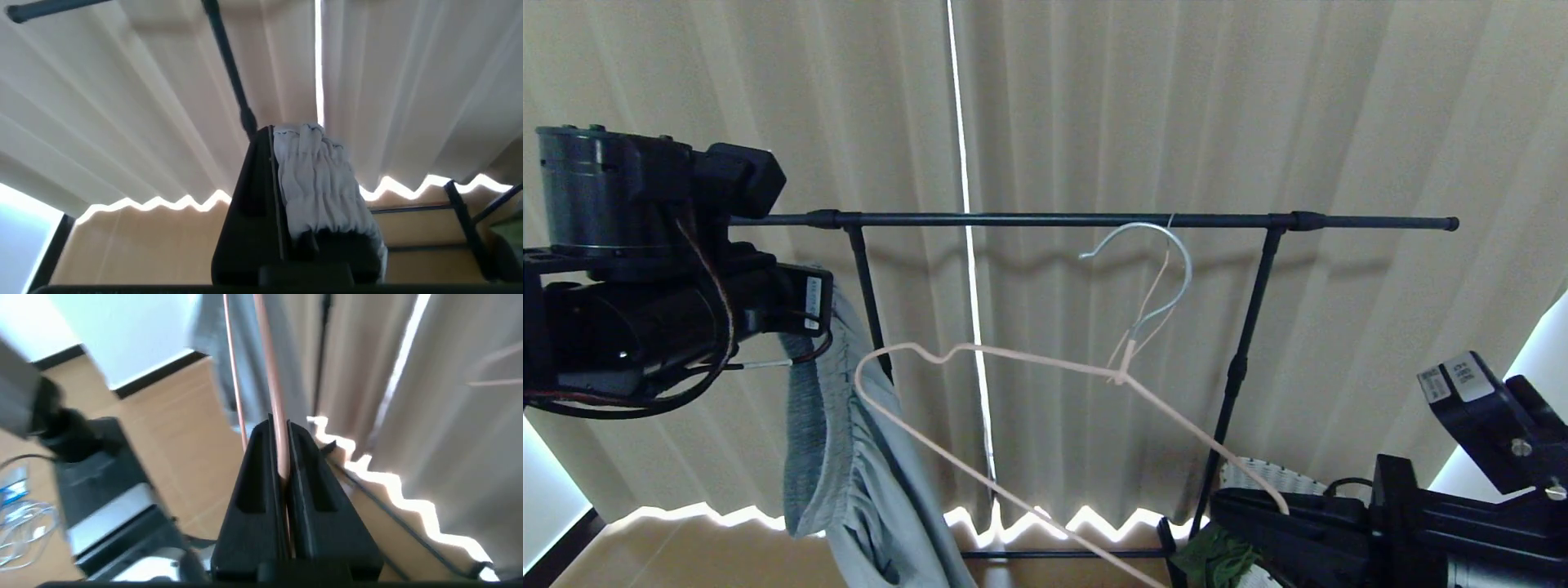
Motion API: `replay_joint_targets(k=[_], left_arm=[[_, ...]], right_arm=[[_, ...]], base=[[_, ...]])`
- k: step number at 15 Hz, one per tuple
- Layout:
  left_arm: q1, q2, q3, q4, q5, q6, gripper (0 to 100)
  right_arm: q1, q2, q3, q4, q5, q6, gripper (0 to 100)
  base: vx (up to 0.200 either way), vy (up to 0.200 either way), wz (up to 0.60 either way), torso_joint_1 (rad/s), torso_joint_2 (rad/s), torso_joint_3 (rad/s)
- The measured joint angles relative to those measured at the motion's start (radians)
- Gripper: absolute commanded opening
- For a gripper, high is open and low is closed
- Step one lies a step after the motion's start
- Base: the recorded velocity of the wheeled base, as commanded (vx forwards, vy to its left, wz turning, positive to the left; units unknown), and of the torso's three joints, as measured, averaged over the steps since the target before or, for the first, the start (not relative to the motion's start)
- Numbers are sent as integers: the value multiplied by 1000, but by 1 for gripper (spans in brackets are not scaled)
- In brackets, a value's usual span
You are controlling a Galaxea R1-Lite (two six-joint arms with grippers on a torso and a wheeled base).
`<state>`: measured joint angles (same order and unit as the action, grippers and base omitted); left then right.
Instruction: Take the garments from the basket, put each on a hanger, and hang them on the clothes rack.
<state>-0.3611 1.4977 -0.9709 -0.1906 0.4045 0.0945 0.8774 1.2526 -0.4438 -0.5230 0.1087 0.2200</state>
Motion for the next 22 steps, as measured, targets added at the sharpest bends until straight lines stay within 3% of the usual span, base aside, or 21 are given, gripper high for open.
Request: replay_joint_targets(k=[4,8,17,22], left_arm=[[-16,30,-22,-2,6,-13,0],[-16,42,-20,9,52,0,0],[-28,56,-22,69,96,4,0],[-27,74,-20,86,127,7,0]], right_arm=[[38,98,-51,-13,-17,39,0],[37,192,-69,-87,-116,41,0],[3,324,-135,-147,-166,94,0],[12,384,-190,-147,-271,115,0]], base=[[0,0,0,0,0,0],[0,0,0,0,0,0],[0,0,0,0,0,0],[0,0,0,0,0,0]])
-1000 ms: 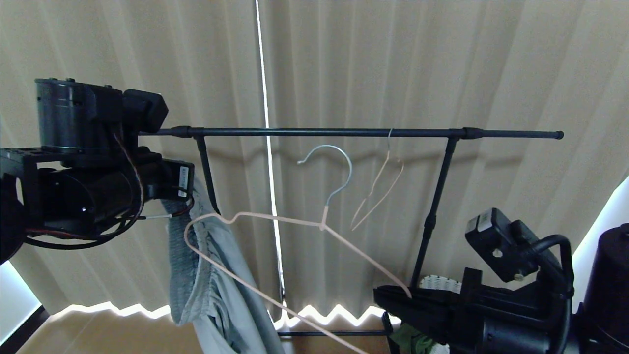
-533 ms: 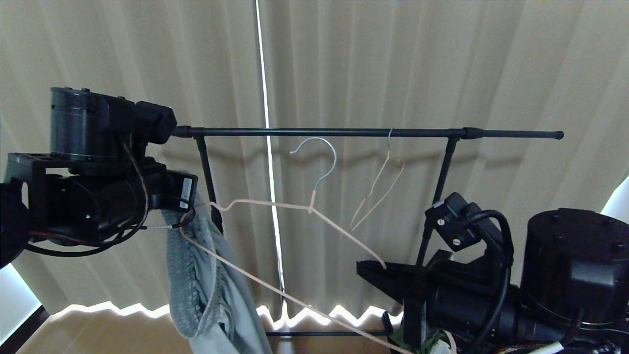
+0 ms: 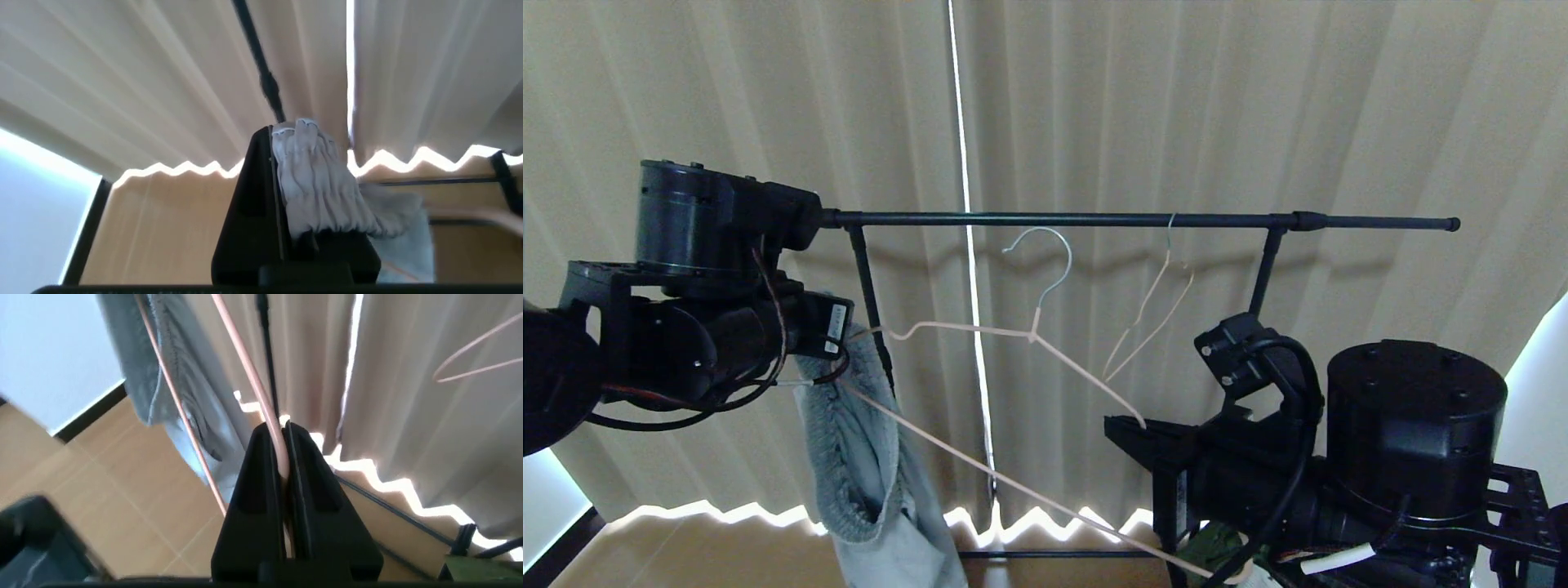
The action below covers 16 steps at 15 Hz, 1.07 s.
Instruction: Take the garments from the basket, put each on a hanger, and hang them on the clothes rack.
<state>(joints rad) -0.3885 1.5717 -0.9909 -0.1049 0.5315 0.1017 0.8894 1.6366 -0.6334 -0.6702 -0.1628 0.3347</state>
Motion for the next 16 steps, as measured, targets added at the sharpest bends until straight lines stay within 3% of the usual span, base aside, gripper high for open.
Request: replay_joint_targets(k=[4,9,14,16], left_arm=[[-4,5,0,19,29,1,0],[-7,20,-33,11,29,-3,0],[-7,30,-49,17,29,-4,0],[-8,31,-44,19,29,-6,0]], right_arm=[[0,40,-44,-4,-1,43,0],[23,42,-22,-36,7,88,0],[37,49,34,-201,9,85,0],[38,58,48,-207,9,85,0]], base=[[0,0,0,0,0,0],[0,0,0,0,0,0],[0,0,0,0,0,0],[0,0,0,0,0,0]])
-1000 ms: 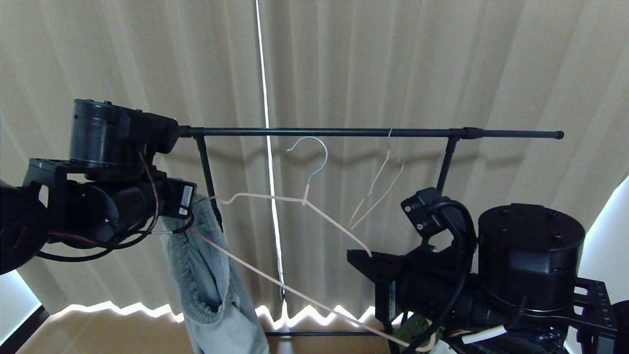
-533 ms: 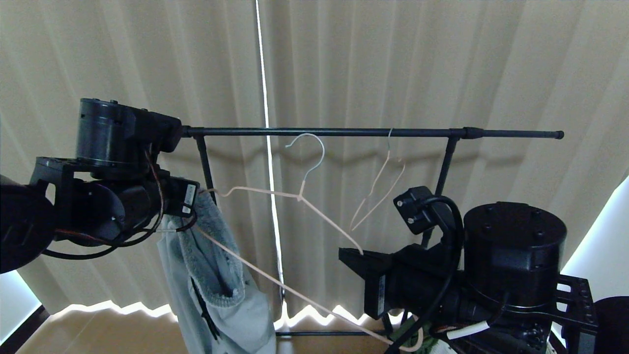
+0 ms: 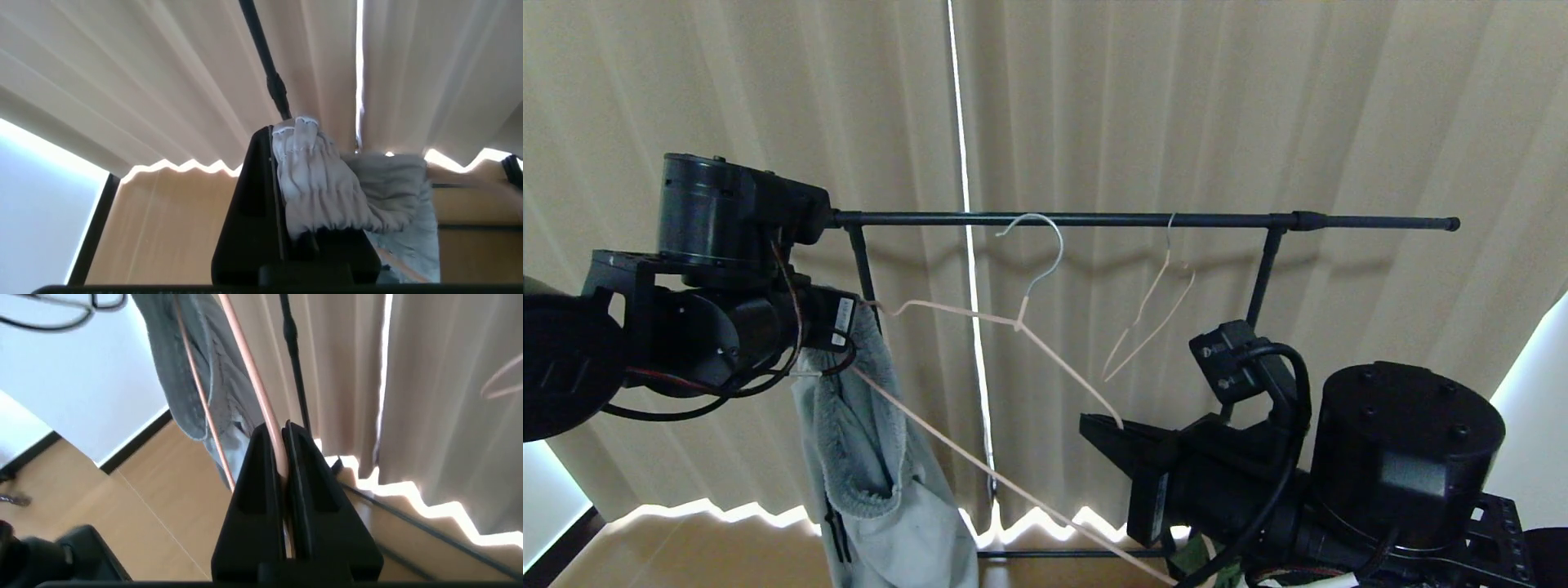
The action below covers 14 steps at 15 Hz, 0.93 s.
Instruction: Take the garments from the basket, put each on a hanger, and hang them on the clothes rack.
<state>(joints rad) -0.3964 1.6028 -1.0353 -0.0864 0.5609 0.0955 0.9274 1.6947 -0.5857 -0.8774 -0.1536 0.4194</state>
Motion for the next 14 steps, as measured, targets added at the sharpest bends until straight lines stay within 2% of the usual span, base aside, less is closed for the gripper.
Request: replay_joint_targets(k=[6,14], left_arm=[[-28,-27,17,0,1,0,0],[-246,-100,55,-5,0,19,0]], right_arm=[[-2,101,-55,-2,-1,-2,0],[-3,147,-87,2,0,-4,0]], base=[[0,0,0,0,0,0],[0,0,0,0,0,0]])
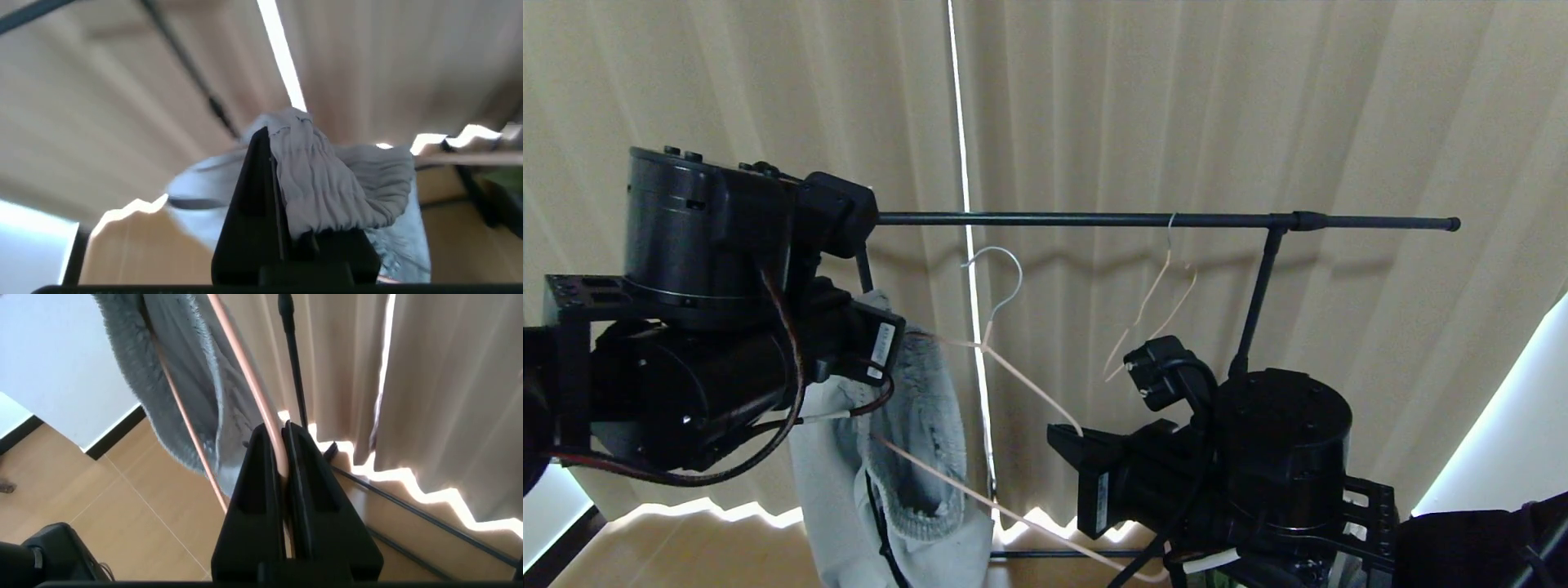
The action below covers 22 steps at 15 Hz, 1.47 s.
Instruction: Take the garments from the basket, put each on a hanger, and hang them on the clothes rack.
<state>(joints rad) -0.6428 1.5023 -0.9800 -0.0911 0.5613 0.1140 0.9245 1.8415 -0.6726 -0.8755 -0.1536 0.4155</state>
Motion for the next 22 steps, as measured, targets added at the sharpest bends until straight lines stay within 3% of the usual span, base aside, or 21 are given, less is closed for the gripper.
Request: replay_joint_targets(k=[7,11,16,17,22], left_arm=[[-110,-28,10,-1,-26,33,0],[-139,-104,76,4,-214,112,0],[-139,-150,115,-1,-230,123,0],[-139,-154,121,-2,-231,123,100],[-139,-166,138,-3,-230,128,100]], right_arm=[[0,7,8,1,-2,-4,0],[-2,1,11,0,-4,-42,0],[-3,-27,13,4,-4,-57,0],[-3,-36,13,7,-4,-59,0],[-25,-82,19,9,-5,-61,0]], base=[[0,0,0,0,0,0],[0,0,0,0,0,0],[0,0,0,0,0,0],[0,0,0,0,0,0],[0,0,0,0,0,0]])
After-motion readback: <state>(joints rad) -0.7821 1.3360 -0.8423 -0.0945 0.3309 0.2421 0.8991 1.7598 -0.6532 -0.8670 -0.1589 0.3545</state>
